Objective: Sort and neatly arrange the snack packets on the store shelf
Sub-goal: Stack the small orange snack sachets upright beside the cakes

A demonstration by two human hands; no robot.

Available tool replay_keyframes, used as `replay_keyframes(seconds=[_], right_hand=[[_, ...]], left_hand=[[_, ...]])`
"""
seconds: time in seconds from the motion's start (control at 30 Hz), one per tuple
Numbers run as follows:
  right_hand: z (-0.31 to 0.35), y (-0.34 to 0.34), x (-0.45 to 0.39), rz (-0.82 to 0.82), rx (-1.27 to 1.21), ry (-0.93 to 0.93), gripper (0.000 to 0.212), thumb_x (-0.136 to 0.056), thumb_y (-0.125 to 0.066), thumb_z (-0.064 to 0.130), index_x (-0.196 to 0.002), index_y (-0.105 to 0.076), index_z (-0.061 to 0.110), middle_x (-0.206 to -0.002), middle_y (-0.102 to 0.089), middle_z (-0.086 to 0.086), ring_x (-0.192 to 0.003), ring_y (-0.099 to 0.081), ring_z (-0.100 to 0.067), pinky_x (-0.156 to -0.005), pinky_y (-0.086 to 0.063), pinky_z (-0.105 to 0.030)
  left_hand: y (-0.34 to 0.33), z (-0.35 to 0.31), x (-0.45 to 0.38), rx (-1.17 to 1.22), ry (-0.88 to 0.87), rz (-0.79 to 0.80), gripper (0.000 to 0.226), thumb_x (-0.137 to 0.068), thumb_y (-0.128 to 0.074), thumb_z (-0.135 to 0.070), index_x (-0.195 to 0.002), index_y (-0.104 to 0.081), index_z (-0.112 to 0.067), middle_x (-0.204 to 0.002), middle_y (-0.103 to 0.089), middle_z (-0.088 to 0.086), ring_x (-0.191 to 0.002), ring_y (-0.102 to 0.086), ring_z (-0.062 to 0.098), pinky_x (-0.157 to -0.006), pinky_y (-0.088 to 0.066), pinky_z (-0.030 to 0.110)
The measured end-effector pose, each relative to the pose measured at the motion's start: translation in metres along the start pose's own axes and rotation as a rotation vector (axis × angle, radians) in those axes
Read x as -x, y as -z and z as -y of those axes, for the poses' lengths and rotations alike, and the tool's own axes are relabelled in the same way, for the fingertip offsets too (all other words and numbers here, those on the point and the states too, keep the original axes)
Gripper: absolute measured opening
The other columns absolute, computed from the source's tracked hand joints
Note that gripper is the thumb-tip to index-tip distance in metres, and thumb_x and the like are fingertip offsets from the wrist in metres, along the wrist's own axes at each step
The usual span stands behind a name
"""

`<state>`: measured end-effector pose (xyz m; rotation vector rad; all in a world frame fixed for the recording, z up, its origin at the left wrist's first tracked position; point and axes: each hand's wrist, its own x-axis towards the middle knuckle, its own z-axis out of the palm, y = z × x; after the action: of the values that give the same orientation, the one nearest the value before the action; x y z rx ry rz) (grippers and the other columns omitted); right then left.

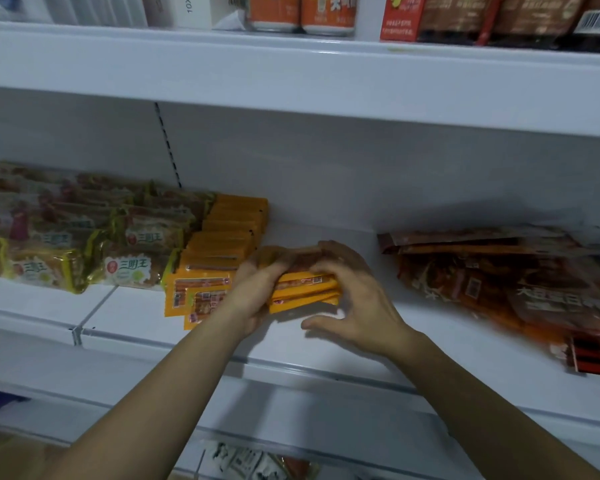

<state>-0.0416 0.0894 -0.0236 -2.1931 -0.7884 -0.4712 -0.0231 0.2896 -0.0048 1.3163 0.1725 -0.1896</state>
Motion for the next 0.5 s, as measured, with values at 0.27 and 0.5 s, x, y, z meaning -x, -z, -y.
replay_keyframes(seconds=[0.27,0.5], right_hand=[[-0.007,-0.014,-0.014,-0.029,-0.717,-0.565,0.054,-0.08,-0.085,0.014,-0.127,-0.059,0.013,-0.117,-0.075,-0.007,-0.108,-0.072,-0.022,-0.092,-0.057,-0.037],[-0.043,-0.014,0.005,0.076,-0.471,-0.615,0.064,-0.061,-0.098,0.03,-0.114,-0.061,0.029,-0.107,-0.072,-0.005,-0.095,-0.074,-0.025,-0.079,-0.063,-0.051]], left_hand=[[0.013,-0.001,0.003,-0.459,-0.603,0.202,0.049,-0.084,-0.08,-0.01,-0.126,-0.056,-0.01,-0.11,-0.07,0.007,-0.098,-0.071,0.011,-0.081,-0.055,0.021],[0.012,0.02,-0.015,-0.951,-0.461,0.275,0.087,-0.071,-0.091,-0.043,-0.142,-0.04,-0.04,-0.13,-0.058,-0.013,-0.114,-0.061,0.007,-0.093,-0.058,0.03]])
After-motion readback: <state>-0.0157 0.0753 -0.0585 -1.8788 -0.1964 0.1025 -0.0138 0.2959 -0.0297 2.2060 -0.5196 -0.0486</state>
